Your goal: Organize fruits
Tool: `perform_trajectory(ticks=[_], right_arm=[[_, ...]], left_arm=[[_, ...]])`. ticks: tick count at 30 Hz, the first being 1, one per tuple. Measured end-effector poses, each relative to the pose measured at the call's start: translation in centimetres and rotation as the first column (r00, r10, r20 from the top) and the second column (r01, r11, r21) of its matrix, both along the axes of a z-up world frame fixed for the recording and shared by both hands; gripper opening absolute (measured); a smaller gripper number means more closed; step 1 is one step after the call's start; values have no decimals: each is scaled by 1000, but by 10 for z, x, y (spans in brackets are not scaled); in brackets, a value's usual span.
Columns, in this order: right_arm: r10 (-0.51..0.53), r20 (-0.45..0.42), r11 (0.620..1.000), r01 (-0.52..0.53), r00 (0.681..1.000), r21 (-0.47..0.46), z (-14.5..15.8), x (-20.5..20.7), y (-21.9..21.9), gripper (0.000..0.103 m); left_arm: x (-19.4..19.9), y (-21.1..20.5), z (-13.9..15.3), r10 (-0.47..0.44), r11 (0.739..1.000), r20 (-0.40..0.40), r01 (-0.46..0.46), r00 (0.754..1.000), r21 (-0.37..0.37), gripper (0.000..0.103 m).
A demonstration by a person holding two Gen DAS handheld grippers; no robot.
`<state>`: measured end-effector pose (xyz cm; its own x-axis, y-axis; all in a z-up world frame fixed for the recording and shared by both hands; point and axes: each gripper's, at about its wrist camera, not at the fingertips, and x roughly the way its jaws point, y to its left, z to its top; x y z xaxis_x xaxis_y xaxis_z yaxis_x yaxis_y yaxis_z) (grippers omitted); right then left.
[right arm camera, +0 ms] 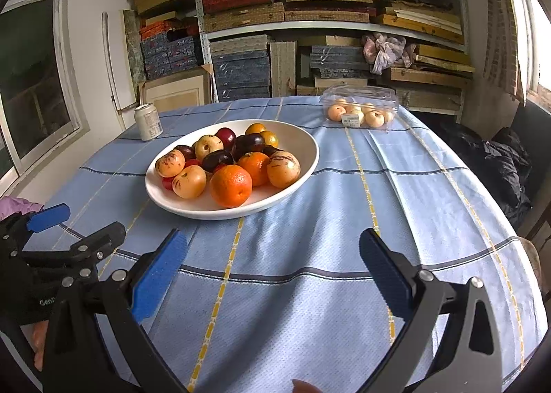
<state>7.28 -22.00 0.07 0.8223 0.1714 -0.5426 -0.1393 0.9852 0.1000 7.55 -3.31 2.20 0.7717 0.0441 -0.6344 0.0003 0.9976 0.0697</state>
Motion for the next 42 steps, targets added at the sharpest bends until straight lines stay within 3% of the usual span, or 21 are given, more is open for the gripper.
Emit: perform_trajectory(ticks=[42], right_arm=[[3, -7, 1000, -3, 1000, -4, -2, -3, 4, 99]], left_arm=[[-4, 6, 4, 14, 999, 7, -14, 1000, -51, 99]])
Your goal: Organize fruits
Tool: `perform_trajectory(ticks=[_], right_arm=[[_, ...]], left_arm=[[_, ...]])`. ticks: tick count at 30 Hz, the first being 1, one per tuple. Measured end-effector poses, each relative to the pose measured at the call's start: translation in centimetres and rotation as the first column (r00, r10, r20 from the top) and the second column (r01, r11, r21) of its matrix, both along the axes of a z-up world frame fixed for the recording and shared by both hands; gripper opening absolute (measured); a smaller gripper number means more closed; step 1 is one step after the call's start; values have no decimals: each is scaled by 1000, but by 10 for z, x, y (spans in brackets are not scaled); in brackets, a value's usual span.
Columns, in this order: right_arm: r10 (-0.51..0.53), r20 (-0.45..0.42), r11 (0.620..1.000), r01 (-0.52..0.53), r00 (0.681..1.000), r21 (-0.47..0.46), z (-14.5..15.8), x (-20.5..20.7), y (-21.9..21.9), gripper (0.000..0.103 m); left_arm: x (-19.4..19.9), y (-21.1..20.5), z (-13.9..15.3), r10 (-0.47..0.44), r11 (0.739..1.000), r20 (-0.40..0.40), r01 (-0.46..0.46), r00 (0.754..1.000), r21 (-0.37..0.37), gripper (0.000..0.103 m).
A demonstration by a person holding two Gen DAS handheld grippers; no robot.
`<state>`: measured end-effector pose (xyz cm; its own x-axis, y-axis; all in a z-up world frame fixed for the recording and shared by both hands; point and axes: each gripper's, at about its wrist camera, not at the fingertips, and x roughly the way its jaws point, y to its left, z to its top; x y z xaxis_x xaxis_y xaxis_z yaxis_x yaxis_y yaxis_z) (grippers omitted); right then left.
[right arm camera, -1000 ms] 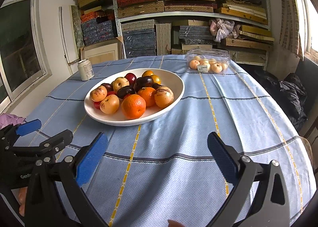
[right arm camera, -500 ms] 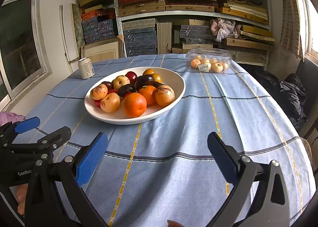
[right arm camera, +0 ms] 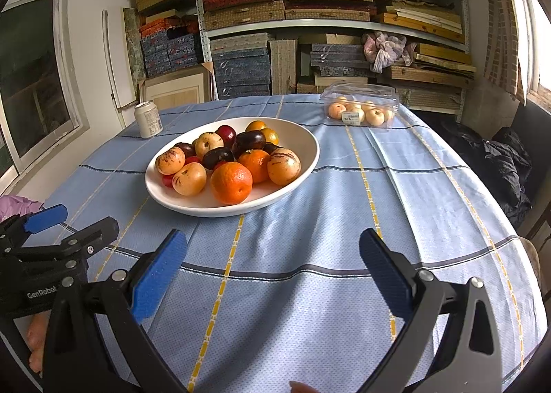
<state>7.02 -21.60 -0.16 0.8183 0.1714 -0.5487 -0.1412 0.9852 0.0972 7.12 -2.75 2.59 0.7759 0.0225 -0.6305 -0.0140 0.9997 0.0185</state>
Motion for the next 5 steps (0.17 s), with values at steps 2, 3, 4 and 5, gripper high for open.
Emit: perform_trajectory(ticks=[2, 3, 4, 5], right_arm=[[-1, 1, 1000, 1, 1000, 1, 0, 0, 0, 98], [0, 1, 1000, 0, 1000, 2, 0, 0, 0, 99], [-1, 0, 1000, 1, 1000, 1, 0, 0, -1, 99], [-1, 1, 1000, 1, 1000, 1, 0, 0, -1, 99]], left_arm=[[-1, -1, 0, -5, 1000, 4, 5, 1000, 2, 99], [-1, -1, 0, -8, 1000, 5, 8, 1000, 2, 99], [-1, -1, 0, -8, 1000, 7, 8, 1000, 3, 99], [-1, -2, 0, -7, 1000, 7, 7, 1000, 5, 99]])
